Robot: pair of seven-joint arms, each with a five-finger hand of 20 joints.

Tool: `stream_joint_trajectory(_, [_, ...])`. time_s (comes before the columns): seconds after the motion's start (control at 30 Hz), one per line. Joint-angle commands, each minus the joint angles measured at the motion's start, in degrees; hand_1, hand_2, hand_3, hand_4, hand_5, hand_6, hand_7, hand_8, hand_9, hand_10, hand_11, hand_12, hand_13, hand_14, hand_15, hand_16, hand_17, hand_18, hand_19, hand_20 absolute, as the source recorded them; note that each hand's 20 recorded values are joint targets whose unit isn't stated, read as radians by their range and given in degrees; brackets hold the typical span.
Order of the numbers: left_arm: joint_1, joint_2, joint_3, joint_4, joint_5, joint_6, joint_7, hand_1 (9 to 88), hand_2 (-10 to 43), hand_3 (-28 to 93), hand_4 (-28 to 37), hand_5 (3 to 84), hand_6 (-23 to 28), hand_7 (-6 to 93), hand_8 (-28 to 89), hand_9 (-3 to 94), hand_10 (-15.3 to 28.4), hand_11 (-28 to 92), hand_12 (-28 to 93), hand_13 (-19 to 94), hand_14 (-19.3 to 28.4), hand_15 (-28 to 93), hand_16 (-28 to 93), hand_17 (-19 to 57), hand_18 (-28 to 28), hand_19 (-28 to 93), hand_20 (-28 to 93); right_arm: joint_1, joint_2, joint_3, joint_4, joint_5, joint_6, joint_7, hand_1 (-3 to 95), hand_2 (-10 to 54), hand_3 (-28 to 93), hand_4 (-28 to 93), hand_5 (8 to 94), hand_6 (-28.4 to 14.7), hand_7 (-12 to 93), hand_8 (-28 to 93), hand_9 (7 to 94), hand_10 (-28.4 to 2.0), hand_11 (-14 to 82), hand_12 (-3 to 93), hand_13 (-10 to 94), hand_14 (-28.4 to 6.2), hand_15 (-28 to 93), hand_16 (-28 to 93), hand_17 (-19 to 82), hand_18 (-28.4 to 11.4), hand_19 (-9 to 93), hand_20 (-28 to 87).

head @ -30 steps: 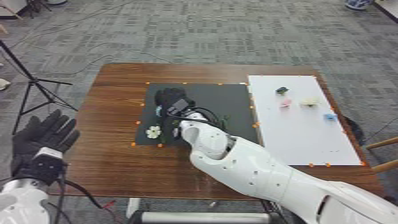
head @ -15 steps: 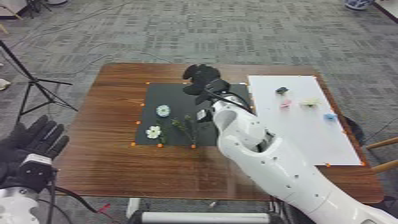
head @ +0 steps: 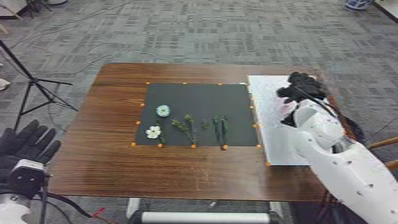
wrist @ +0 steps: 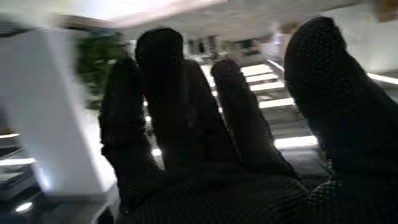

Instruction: Arrange flowers

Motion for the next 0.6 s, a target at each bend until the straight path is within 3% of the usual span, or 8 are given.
stream_joint_trajectory(0.03, [0.7,0.26,0.43,-0.70,0.04,0.60,0.76,27.1,17.1,72,-28.2,39.8,9.3,11.0,-8,32.8,13.8,18,12,25,13.4,31,-3,-2.0,12.4,25,12,-1.6,1.3,2.7,0.9,1.7,-7.8,4.9,43.8,-9.5,78,-26,43.7,-10.7,9,-9,42.5,-18.1,12.3,10.3,59,-15.3,66,21,29,-26.8,81,31])
stream_joint_trajectory(0.13, [1.1,0.46,0.37,-0.87,-0.82,0.50,1.51,28.6,15.5,71,-28.1,39.2,9.3,11.0,-8,32.8,13.5,18,12,25,13.3,31,-3,-2.0,12.4,25,13,-1.1,1.0,3.2,1.4,3.0,-13.9,6.2,44.5,-9.5,79,-27,37.4,-13.7,5,-9,34.8,-19.5,12.7,6.9,57,-16.3,65,20,28,-27.3,80,28])
stream_joint_trajectory(0.27, [1.6,0.31,0.21,-1.06,-1.32,0.74,1.90,29.4,14.1,71,-27.7,39.0,9.4,11.1,-8,32.6,13.5,18,12,25,13.3,31,-3,-2.0,12.4,25,12,0.4,0.5,2.8,2.8,4.1,-17.0,8.3,44.5,-9.5,78,-28,33.8,-16.4,1,-8,29.5,-22.5,11.9,5.7,55,-17.2,66,20,28,-27.8,81,28])
stream_joint_trajectory(0.37, [1.7,0.13,0.04,-1.16,-1.15,0.71,1.87,28.9,14.6,70,-27.8,39.1,9.5,11.1,-8,32.6,13.5,18,12,25,13.3,31,-3,-2.0,12.4,25,12,1.7,0.4,2.6,3.9,4.7,-17.6,8.5,44.3,-9.5,77,-28,32.6,-18.1,-1,-7,27.7,-24.6,10.7,5.8,54,-18.4,70,20,28,-28.3,81,28])
stream_joint_trajectory(0.6, [2.6,-0.34,-0.42,-1.64,-1.10,0.99,1.77,27.8,15.9,71,-28.2,39.5,9.5,11.2,-8,32.7,13.7,19,12,25,13.4,31,-3,-2.0,12.4,26,13,2.4,1.1,4.3,5.0,6.7,-17.4,10.8,44.4,-9.5,76,-28,33.1,-18.6,-2,-7,27.9,-25.9,10.4,5.8,55,-18.7,74,20,30,-28.4,83,29])
